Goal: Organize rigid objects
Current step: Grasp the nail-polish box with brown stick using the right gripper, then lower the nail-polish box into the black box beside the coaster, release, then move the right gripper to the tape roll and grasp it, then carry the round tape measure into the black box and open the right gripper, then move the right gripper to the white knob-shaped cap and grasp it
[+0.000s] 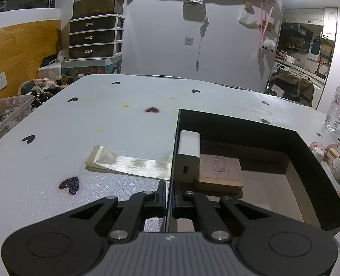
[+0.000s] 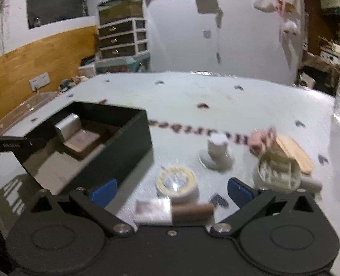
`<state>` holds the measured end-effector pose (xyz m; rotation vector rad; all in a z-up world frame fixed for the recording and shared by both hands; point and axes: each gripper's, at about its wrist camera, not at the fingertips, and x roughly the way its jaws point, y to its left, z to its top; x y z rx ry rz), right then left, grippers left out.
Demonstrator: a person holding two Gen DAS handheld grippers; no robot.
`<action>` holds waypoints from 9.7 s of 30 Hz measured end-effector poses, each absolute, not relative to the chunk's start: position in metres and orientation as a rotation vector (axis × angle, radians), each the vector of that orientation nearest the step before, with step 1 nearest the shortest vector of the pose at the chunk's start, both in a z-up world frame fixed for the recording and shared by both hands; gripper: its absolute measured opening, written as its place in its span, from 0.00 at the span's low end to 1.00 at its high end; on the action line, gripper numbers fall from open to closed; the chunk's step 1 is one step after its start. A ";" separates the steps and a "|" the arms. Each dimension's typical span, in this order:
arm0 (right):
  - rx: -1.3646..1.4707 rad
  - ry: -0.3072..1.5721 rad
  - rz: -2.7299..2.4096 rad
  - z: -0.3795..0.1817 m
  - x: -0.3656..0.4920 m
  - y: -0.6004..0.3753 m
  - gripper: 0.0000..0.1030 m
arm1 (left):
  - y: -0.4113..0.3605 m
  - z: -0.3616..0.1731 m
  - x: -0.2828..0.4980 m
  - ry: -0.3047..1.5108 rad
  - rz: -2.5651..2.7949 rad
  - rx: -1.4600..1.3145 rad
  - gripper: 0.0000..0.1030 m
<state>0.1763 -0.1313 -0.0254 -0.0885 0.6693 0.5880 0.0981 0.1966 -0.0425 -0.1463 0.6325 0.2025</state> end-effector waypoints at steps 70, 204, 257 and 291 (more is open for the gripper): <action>-0.881 0.596 1.301 -0.011 0.228 0.053 0.95 | 0.201 -0.049 0.108 0.653 0.187 -0.153 0.03; -0.769 0.706 1.022 -0.002 0.232 0.023 0.77 | 0.201 -0.045 0.105 0.647 0.186 -0.159 0.03; -0.074 0.500 0.615 0.016 0.190 -0.126 1.00 | 0.193 -0.041 0.106 0.656 0.219 -0.141 0.04; -0.079 0.614 0.418 -0.044 0.258 -0.116 0.32 | 0.193 -0.040 0.106 0.655 0.210 -0.142 0.04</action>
